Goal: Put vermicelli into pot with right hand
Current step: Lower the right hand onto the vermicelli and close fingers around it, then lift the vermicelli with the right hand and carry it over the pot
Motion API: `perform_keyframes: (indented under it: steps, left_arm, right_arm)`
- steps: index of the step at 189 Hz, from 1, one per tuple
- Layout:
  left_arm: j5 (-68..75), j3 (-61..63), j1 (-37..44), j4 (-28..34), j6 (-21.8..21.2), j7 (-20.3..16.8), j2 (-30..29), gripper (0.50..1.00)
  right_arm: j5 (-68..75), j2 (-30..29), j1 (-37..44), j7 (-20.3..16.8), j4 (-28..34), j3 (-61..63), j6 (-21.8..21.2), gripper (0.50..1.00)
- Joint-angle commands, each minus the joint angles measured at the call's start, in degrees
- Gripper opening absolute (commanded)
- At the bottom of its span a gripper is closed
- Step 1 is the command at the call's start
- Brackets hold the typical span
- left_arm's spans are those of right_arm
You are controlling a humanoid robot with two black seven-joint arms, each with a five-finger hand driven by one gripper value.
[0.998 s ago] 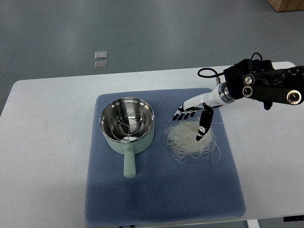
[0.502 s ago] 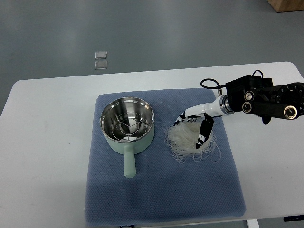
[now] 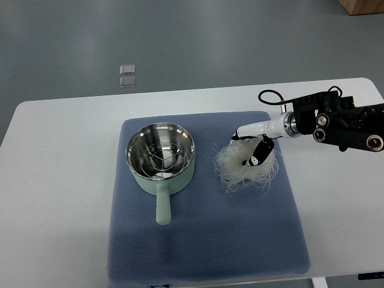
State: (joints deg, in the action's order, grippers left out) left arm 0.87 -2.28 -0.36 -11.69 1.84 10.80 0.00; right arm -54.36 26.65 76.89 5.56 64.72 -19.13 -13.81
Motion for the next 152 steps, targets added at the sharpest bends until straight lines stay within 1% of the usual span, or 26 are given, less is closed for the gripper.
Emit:
perform_keyframes:
  steps: [1,25,56,70,86,95,112,127,152]
  left_arm:
    - [0.0,0.0,0.0,0.0,0.0,0.0,0.0,1.000]
    - [0.0,0.0,0.0,0.0,0.0,0.0,0.0,1.000]
    - [0.0,0.1,0.0,0.0,0.0,0.0,0.0,1.000]
    - [0.0,0.2,0.0,-0.3,0.0,0.0,0.0,1.000]
    - [0.0,0.2,0.0,-0.4,0.0,0.0,0.0,1.000]
    - [0.0,0.2,0.0,-0.4,0.0,0.0,0.0,1.000]
    - [0.0,0.2,0.0,-0.5,0.0,0.0,0.0,1.000]
    - [0.1,0.2,0.0,-0.5,0.0,0.0,0.0,1.000]
    - [0.1,0.2,-0.1,-0.6,0.0,0.0,0.0,1.000]
  right_arm:
    - [0.7,2.1,4.0,0.2,3.0,0.1,-1.2,0.500]
    - [2.9,5.4,9.3,0.1,6.8,0.1,-3.5,0.500]
    - [7.4,10.9,20.7,0.0,12.7,0.1,-7.1,0.500]
    - [9.6,11.8,26.4,0.0,13.6,0.1,-8.9,0.500]
    - [11.8,12.0,30.6,-0.1,13.7,0.1,-11.0,0.500]
    - [13.1,11.4,33.1,-0.2,13.6,0.1,-11.3,0.500]
    - [13.6,10.0,34.8,-0.3,13.5,0.0,-11.0,0.500]
    - [13.7,6.2,34.9,-0.3,12.6,-0.1,-10.1,0.500]
    - [13.8,-1.5,34.1,-0.4,8.6,-0.2,-7.1,0.500]
